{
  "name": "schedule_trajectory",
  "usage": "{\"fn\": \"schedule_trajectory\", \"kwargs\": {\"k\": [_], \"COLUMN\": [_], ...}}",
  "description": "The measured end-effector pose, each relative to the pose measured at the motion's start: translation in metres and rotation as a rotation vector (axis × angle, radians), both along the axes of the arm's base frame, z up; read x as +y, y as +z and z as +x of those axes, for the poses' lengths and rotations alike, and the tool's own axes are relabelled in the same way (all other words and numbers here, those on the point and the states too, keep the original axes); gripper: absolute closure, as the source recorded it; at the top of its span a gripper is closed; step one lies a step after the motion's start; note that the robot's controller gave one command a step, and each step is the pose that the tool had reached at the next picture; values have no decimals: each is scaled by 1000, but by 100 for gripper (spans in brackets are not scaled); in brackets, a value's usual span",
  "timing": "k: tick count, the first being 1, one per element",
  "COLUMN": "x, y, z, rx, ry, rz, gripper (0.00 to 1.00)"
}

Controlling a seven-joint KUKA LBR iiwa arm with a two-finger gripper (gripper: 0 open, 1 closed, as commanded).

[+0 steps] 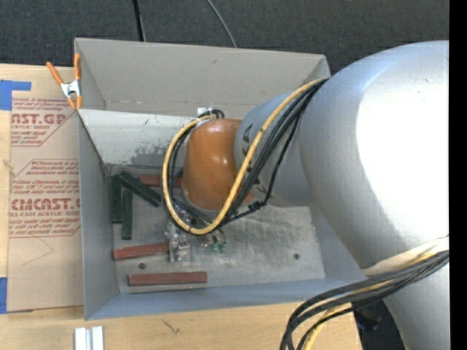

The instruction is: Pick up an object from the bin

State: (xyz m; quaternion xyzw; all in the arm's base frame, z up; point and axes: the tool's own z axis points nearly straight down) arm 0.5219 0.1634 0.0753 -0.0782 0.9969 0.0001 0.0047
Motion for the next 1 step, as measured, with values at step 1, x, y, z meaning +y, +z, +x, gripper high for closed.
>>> {"fn": "schedule_trajectory", "kwargs": {"k": [1], "x": [6], "y": [174], "z": [22], "rx": [0], "ry": [-24], "rz": [3], "gripper": [100]}}
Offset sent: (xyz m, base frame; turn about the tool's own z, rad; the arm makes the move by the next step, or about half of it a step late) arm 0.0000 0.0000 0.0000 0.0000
